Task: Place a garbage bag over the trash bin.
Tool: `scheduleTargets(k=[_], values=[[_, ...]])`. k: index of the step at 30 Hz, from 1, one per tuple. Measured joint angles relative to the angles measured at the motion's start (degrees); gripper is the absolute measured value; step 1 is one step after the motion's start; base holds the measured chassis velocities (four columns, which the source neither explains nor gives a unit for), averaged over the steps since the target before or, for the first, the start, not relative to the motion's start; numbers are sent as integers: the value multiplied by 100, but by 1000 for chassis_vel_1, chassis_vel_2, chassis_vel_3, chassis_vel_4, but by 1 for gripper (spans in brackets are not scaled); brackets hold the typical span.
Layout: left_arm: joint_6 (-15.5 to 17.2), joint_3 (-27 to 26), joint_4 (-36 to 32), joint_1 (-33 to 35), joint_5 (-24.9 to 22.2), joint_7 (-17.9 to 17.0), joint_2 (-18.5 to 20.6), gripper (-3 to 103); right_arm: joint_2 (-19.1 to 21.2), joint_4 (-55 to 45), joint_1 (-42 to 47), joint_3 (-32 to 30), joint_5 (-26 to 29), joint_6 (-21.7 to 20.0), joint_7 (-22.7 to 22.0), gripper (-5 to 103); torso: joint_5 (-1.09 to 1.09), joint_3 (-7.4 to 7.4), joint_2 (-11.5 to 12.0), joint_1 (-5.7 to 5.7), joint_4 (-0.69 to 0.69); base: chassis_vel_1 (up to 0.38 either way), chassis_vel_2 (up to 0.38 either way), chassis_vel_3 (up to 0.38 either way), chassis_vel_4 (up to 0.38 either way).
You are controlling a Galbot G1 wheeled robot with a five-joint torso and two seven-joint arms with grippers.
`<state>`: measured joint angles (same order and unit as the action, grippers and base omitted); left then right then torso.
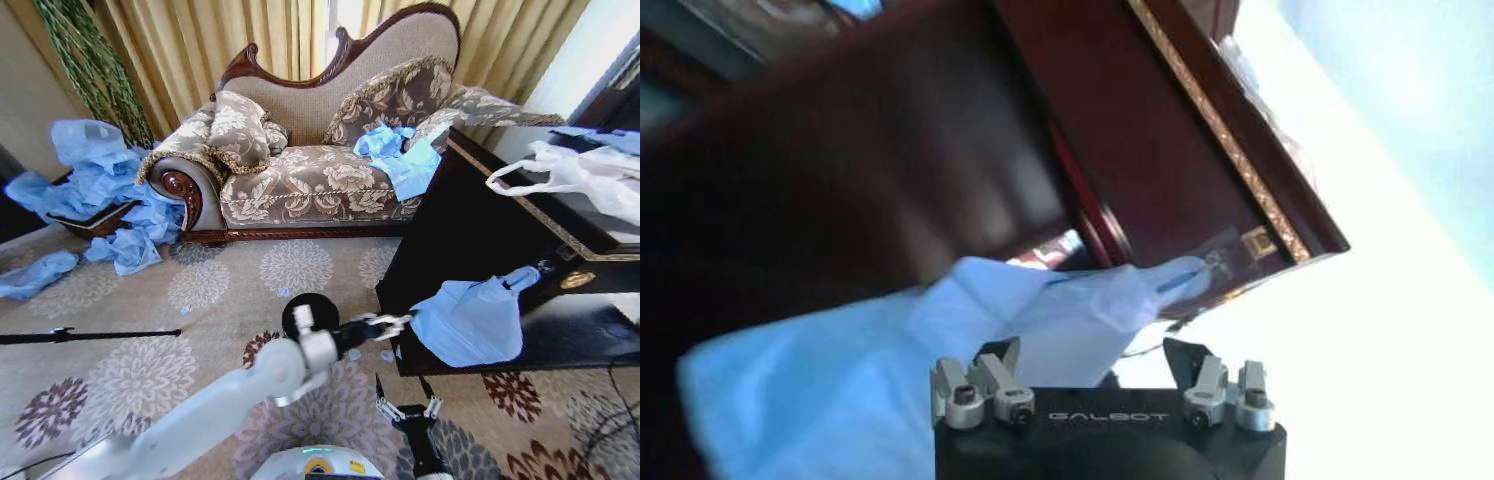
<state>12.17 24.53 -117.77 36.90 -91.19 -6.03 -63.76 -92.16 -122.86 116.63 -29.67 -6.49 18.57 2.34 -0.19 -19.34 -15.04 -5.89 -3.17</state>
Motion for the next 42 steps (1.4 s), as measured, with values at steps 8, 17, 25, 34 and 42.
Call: scheduleTargets(k=[8, 17, 25, 34, 42], values=[[-26, 319, 518, -606, -339, -213, -776, 75, 2, 29, -90, -170, 225, -93, -152, 100, 1, 0, 0, 0, 0, 0, 0, 0, 0], [-62, 411, 1234, -972, -422, -417, -1393, 74, 2, 81, -145, -210, 340, -128, -293, 100, 1, 0, 0, 0, 0, 0, 0, 0, 0], [-61, 501, 1698, -1086, -380, -443, -1889, 74, 2, 97, -145, -234, 378, -133, -372, 100, 0, 1, -1, 0, 0, 0, 0, 0, 0], [-25, 525, 1943, -1204, -256, -392, -2224, 74, 2, 151, -166, -234, 395, -147, -430, 100, 0, 1, -1, 1, 0, 0, 0, 0, 0], [-6, 490, 1779, -1167, -275, -375, -2071, 46, 2, 159, -176, -233, 407, -157, -445, 100, -1, 1, -1, 1, 0, 0, 0, 0, 0]])
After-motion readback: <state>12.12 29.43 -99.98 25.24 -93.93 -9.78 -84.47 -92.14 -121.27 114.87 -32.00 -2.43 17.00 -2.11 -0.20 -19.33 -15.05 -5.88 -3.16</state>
